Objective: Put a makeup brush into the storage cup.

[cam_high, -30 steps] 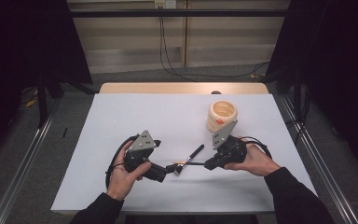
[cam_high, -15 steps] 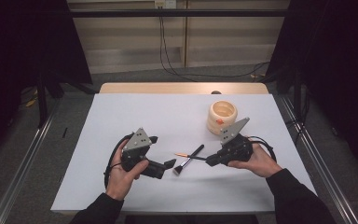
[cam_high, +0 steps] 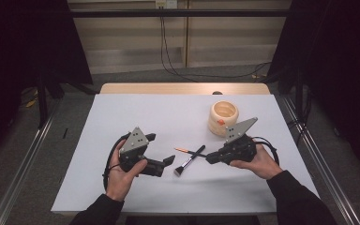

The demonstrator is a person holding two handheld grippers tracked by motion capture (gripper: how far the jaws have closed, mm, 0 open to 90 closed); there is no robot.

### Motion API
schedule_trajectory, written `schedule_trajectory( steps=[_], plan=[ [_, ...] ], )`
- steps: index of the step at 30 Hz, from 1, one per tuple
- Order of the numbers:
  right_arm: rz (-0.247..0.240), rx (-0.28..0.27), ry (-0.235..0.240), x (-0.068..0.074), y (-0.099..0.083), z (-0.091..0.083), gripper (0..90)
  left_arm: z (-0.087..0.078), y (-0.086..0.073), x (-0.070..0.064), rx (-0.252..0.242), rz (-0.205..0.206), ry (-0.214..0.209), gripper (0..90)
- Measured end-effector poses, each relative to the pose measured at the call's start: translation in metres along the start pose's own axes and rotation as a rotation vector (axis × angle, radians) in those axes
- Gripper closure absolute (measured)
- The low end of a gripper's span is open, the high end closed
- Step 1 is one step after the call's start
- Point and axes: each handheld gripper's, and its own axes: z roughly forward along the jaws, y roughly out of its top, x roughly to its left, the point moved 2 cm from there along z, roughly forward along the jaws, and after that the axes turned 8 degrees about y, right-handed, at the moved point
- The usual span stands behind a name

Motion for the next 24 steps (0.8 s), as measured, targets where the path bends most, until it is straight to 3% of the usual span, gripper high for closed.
schedule_trajectory(
  steps=[3,7,15,24],
  plan=[
    [-0.005,-0.024,-0.009,0.0007,0.0015,-0.0029,85.3,-0.0001,0.0005,0.0003,-0.009,-0.003,-0.012,3.4],
    [-0.012,-0.06,-0.009,0.0013,0.0027,-0.0057,85.3,-0.0014,0.0012,0.0002,-0.011,-0.001,0.002,3.1],
    [-0.015,-0.082,-0.027,0.001,0.0018,-0.003,85.3,-0.0017,0.0015,-0.0003,-0.035,-0.017,-0.009,3.0],
    [-0.007,-0.185,-0.031,-0.0019,0.0008,-0.0091,85.3,0.0004,0.0016,-0.0032,-0.042,0.003,-0.015,2.3]
  ],
)
